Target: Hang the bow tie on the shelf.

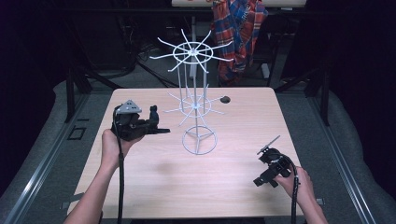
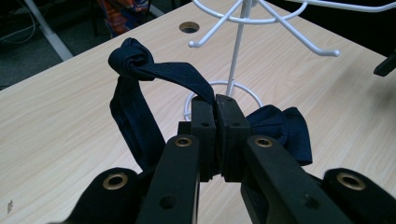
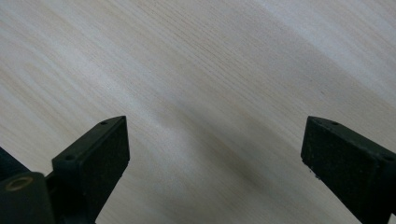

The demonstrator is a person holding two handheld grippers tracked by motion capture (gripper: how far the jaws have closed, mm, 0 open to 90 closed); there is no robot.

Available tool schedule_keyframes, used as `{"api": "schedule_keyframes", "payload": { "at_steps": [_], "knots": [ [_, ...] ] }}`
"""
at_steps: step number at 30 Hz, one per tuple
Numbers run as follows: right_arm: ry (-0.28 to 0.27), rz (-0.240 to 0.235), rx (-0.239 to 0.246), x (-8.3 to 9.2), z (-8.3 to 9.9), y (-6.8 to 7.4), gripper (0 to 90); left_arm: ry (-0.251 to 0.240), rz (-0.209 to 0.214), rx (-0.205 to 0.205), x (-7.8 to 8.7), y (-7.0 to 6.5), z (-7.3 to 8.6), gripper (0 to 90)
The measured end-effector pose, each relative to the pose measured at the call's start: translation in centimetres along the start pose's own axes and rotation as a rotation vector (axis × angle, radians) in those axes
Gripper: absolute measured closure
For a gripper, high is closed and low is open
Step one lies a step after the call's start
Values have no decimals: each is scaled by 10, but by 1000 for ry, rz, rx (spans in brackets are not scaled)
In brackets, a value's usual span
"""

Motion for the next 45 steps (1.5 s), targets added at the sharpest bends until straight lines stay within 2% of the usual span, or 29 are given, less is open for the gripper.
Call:
{"api": "schedule_keyframes", "payload": {
  "at_steps": [4, 8, 13, 18, 19, 20, 21, 29, 32, 33, 34, 36, 38, 40, 41, 44, 45],
  "knots": [
    [26, 8, 10, 1, 0, -1, 75, -4, 2, -4, -1, -1, -2, 871],
    [16, 5, 2, 1, 1, -1, 75, -8, 4, -11, -2, -3, -5, 870],
    [28, 9, 14, 1, 1, -1, 75, -12, 4, -16, -2, -4, -7, 871],
    [22, 8, 4, 1, 2, -2, 76, -19, 6, -26, -2, -5, -11, 871],
    [0, 6, -16, -1, 3, -1, 75, -21, 7, -27, -3, -6, -11, 871],
    [0, 6, -16, -1, 3, -1, 75, -21, 7, -27, -3, -6, -11, 871],
    [22, 8, 2, 1, 4, -2, 75, -18, 9, -34, -4, -6, -13, 870],
    [11, 4, -7, 0, 4, -2, 75, -15, 20, -47, -8, -10, -16, 871],
    [44, 15, 22, 2, 3, -3, 75, -8, 20, -54, -11, -10, -17, 871],
    [13, 5, -6, -1, 3, -1, 75, -7, 21, -58, -12, -11, -17, 870],
    [1, -3, -14, -2, 3, -1, 75, -3, 22, -60, -12, -11, -18, 870],
    [-7, -7, -21, -2, 3, 0, 76, -4, 24, -62, -13, -11, -18, 871],
    [32, 3, 14, 0, 2, -3, 75, -1, 27, -64, -15, -11, -19, 870],
    [27, 10, 8, 0, 2, -3, 76, 1, 30, -67, -18, -12, -20, 870],
    [-9, 2, -23, -3, 3, -1, 76, 6, 32, -66, -19, -12, -20, 871],
    [-7, 1, -23, -3, 3, -1, 76, 14, 35, -71, -22, -13, -21, 870],
    [35, 10, 11, 0, 2, -3, 76, 16, 35, -73, -25, -13, -21, 871]
  ]
}}
Point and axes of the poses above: each handheld gripper's, and its own axes: x roughly backward along the jaws, z roughly out of its underside, y roughly to its left, the point moved 1 cm from there along -x, roughly forward along the jaws, and after that the axes turned 7 degrees about y, right-handed, at the moved point
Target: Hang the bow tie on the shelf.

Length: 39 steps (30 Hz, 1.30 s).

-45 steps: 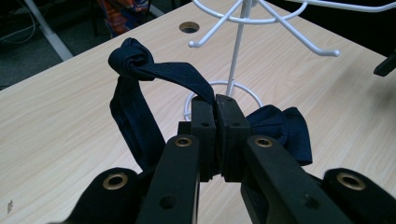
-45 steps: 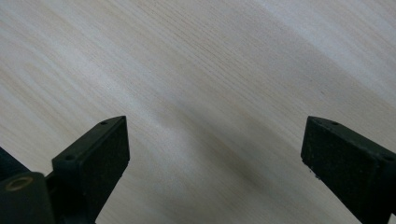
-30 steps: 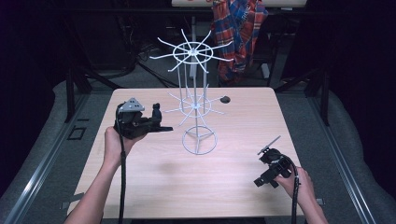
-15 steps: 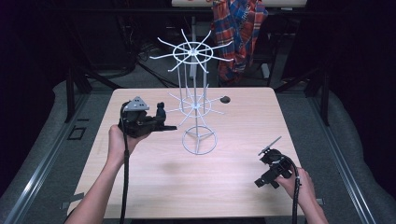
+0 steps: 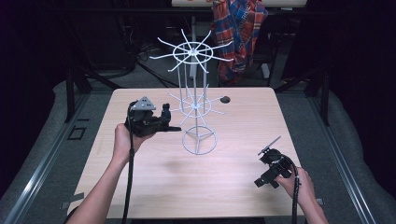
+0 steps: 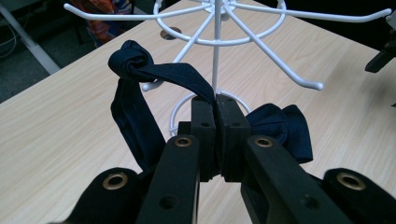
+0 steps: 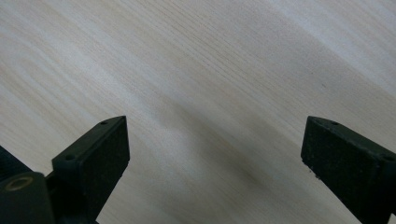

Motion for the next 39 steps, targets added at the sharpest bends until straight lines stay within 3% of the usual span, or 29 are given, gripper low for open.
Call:
{"api": "schedule_keyframes", "payload": {
  "at_steps": [10, 26, 39],
  "knots": [
    [-21, -9, -23, -2, 1, 1, 76, 17, 15, -13, -10, -1, -1, 870],
    [-7, -6, -15, 0, 1, 0, 76, 47, 36, -35, -27, -3, -4, 871],
    [-23, -5, -22, -1, 2, 0, 76, 68, 31, -19, -35, 1, 1, 870]
  ]
}}
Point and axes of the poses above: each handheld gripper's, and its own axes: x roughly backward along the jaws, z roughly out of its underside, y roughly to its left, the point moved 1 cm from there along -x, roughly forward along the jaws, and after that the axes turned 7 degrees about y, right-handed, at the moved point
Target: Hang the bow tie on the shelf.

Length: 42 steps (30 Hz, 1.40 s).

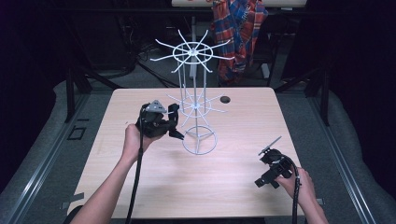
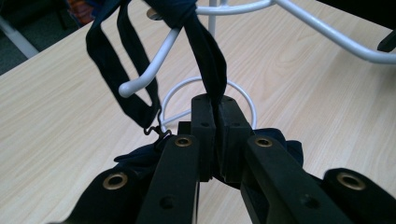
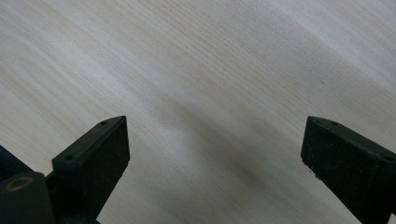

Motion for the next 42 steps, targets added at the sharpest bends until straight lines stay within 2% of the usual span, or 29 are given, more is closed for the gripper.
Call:
{"api": "schedule_keyframes", "payload": {
  "at_steps": [4, 5, 8, 9, 10, 21, 24, 25, 32, 36, 42],
  "knots": [
    [19, 5, 15, 1, 0, -1, 76, 6, -6, 4, -1, 2, 1, 871],
    [-11, -3, -8, -1, 0, 0, 76, 6, -8, 7, -1, 2, 2, 870],
    [23, 7, 18, 2, 0, -1, 76, 8, -15, 14, -2, 3, 2, 871],
    [-13, -5, -10, -1, 0, 1, 76, 11, -15, 15, -2, 4, 3, 871],
    [1, 0, 2, 0, 0, 0, 76, 12, -17, 19, -3, 5, 3, 871],
    [-9, -3, -7, -1, 0, 1, 76, 21, -23, 46, -5, 10, 7, 871],
    [37, 10, 29, 3, -1, -1, 76, 18, -26, 52, -5, 12, 7, 871],
    [11, 2, 7, 1, 0, 0, 76, 16, -29, 52, -4, 11, 7, 870],
    [8, 3, 2, 0, 0, 0, 76, -2, -35, 53, -2, 10, 6, 855],
    [25, 7, 17, 1, 0, -1, 76, -14, -34, 53, 0, 10, 5, 801],
    [11, -2, 1, 0, 0, 0, 76, -22, -30, 57, 4, 9, 5, 702]
  ]
}}
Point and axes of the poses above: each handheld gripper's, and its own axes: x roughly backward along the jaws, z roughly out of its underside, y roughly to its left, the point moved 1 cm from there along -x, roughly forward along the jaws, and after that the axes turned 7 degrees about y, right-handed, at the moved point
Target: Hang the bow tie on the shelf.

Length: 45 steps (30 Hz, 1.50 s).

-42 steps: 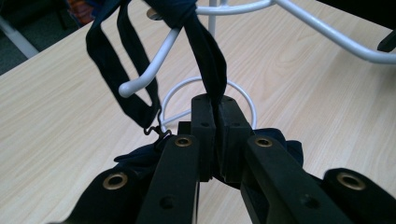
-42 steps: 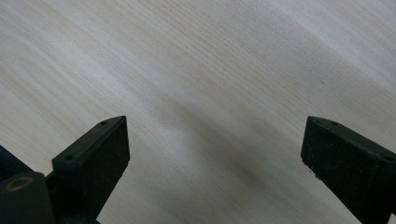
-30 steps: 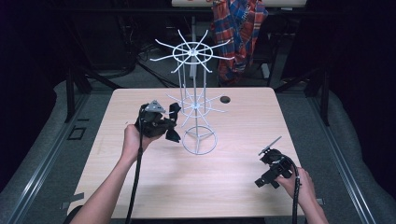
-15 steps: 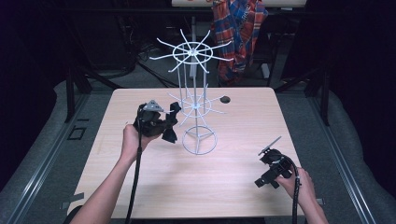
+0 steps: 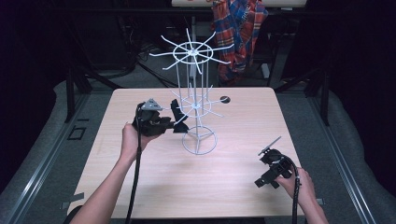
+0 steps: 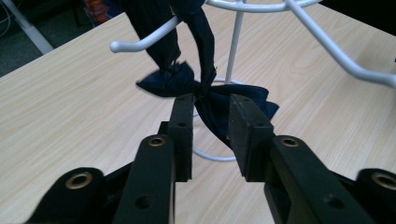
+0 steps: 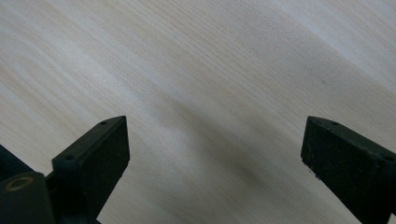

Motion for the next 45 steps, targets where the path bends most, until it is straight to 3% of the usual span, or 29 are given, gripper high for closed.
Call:
{"api": "schedule_keyframes", "payload": {
  "at_steps": [2, 5, 9, 30, 38, 45],
  "knots": [
    [-2, 4, 2, 0, 0, 0, 76, 3, 0, 6, 1, 0, 0, 633],
    [14, 9, 15, 1, 0, -1, 76, 1, -9, 13, 3, 1, 0, 604],
    [-7, 2, 2, 0, 0, 0, 76, 12, -48, 25, 7, 1, 1, 481],
    [-12, -7, -2, 1, 0, 0, 76, 34, -98, 35, 32, 5, 20, 242],
    [-1, -5, 6, 2, 0, -1, 75, 77, -118, 57, 42, 5, 36, 164],
    [-10, -2, -3, 1, 0, 0, 74, 118, -133, 56, 49, -4, 54, 130]
  ]
}}
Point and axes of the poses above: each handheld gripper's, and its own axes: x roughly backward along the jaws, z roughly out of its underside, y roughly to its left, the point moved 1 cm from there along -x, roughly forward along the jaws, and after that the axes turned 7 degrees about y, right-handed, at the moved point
